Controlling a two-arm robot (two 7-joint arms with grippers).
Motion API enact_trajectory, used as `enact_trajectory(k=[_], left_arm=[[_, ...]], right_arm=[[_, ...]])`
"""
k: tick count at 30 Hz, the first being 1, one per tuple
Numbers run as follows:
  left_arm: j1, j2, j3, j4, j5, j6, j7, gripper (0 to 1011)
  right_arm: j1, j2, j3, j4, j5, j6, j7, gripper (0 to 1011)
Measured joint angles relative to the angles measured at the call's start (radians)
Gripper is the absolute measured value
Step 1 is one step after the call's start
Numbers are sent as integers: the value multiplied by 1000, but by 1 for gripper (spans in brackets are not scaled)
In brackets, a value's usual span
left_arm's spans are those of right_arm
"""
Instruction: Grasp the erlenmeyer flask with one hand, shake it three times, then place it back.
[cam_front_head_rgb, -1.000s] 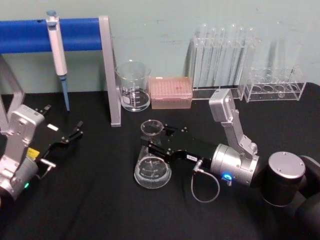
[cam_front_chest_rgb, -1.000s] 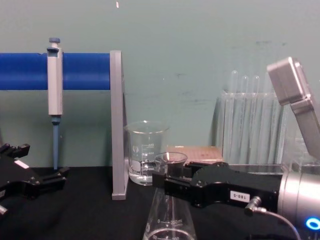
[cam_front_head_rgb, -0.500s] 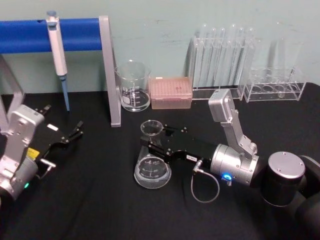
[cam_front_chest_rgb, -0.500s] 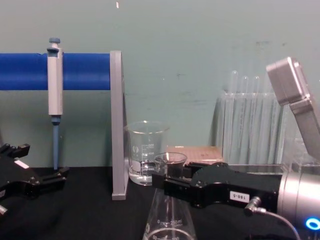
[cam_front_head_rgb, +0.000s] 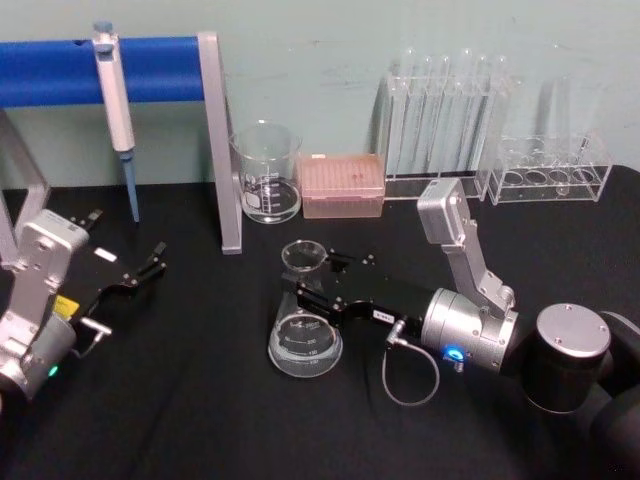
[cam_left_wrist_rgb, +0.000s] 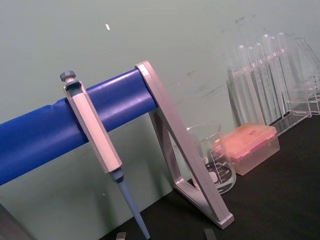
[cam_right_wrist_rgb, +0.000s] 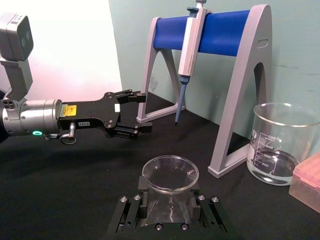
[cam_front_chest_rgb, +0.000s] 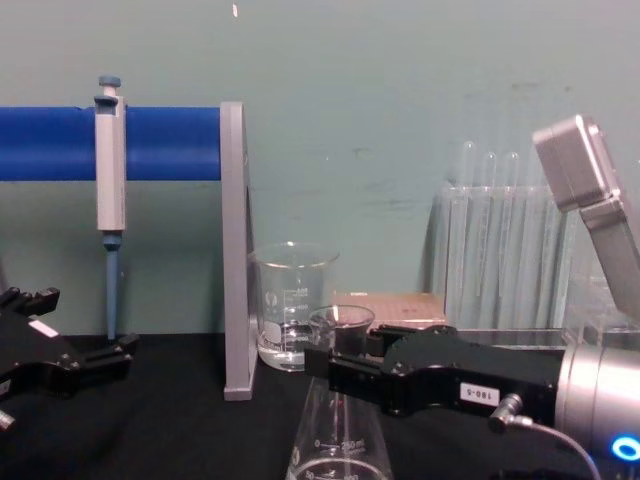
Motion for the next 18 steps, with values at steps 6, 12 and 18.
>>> enact_trajectory(k=[6,12,18], left_arm=[[0,0,0,0,0,0,0,1001],[0,0,0,0,0,0,0,1001],[0,0,0,0,0,0,0,1001]], right_arm=[[-1,1,0,3,-3,5,-1,556],[-1,0,0,2,-3,5,-1,754],[0,0,0,2,-2,4,-1,898]])
